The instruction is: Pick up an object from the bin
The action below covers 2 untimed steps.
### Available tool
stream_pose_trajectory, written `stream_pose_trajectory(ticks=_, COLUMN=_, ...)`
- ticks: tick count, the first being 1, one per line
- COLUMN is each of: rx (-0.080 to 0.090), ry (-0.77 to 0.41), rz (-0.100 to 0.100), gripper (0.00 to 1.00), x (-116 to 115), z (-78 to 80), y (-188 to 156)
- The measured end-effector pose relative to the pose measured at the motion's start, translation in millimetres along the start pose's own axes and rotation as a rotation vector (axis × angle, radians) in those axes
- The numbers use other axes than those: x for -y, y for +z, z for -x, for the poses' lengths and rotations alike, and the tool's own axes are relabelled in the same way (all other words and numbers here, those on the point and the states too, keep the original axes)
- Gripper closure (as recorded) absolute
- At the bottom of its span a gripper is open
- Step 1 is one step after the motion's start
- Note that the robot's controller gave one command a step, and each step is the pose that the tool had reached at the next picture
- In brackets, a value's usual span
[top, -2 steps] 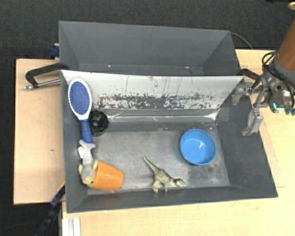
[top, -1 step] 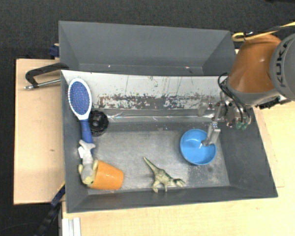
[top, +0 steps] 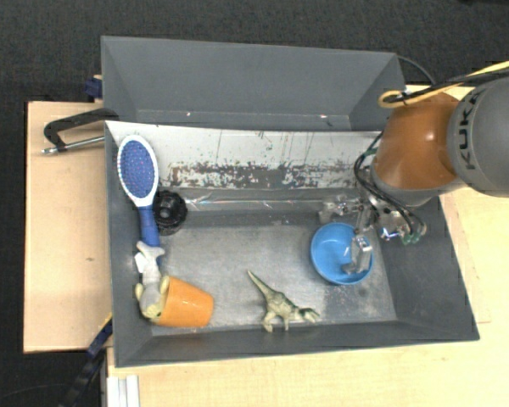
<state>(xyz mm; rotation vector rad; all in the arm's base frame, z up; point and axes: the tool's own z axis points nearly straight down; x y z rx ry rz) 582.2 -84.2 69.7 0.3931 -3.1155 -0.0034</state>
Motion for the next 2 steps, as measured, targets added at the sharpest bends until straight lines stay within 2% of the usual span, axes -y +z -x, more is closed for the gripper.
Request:
stream_pose_trajectory(ticks=1, rx=0.003, ry=0.000, rz=-0.002, gripper=1.00, x=1, z=1.0, y=-2)
stream_pose_trajectory(ticks=2, rx=0.017, ry=-0.039, rz=-0.008, gripper=1.00, x=-6, z=24.0, y=-178)
